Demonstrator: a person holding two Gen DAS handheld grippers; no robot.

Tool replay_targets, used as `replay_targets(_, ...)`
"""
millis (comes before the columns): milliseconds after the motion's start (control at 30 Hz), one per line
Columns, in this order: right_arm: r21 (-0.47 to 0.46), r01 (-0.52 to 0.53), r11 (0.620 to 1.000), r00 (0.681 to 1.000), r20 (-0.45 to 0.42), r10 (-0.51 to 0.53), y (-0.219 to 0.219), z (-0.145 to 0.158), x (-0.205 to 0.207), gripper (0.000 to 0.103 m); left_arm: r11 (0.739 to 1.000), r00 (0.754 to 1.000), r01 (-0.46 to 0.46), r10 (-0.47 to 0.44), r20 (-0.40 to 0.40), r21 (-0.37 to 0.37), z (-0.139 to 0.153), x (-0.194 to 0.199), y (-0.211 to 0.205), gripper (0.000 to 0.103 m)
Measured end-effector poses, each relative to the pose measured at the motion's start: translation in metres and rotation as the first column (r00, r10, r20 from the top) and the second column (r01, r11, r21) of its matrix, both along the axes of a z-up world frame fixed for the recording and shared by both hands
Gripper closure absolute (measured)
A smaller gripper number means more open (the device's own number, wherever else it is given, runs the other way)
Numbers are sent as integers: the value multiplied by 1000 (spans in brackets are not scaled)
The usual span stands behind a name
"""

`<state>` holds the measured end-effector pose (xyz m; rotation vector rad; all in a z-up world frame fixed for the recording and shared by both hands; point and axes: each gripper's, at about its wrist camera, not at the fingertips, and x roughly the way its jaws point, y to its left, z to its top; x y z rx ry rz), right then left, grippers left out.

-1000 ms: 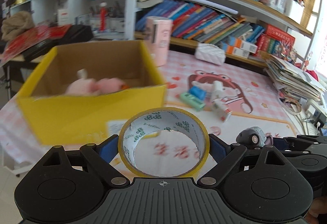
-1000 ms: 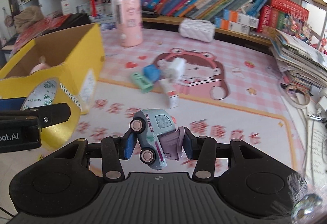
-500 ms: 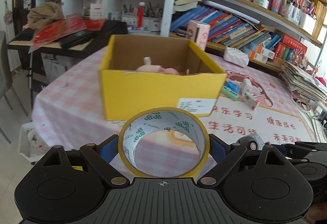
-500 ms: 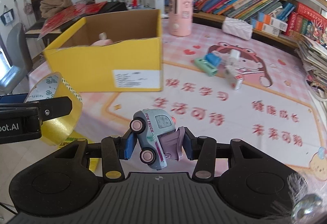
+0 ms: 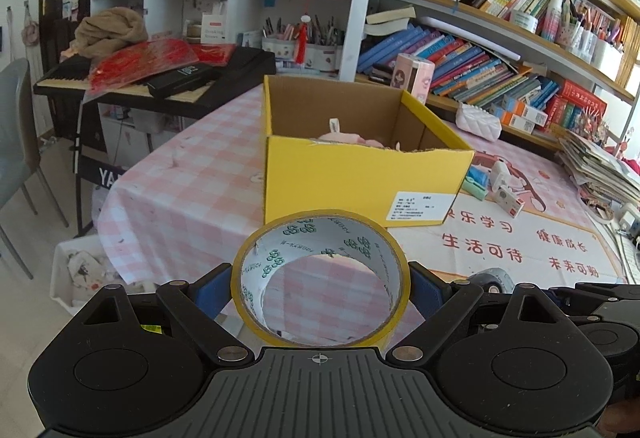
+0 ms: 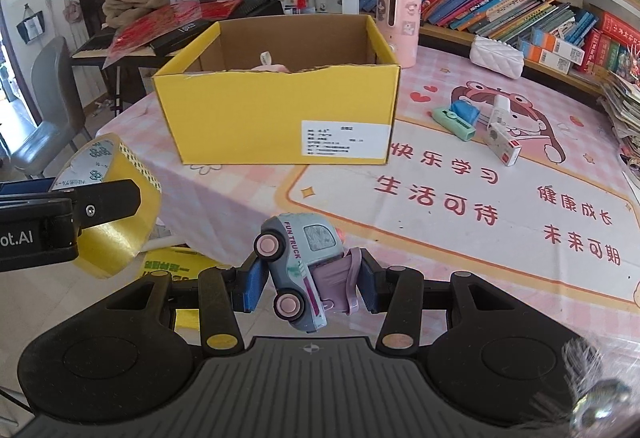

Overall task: Organize objects
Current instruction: 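Carry the tape roll and toy car in both tools toward the yellow box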

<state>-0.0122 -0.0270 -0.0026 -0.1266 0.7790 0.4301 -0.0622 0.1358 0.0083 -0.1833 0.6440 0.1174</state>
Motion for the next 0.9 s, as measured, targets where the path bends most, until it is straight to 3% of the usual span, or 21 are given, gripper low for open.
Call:
replay_targets(500,29,12,1000,998,69,-14,9,28,6,59,1000,992,4,-7,124,24,32,0,11,12)
replay_targets(900,110,48,993,981,184,-68,8,68,63,59,996,978,-12,-7,207,89,55,51,9,12)
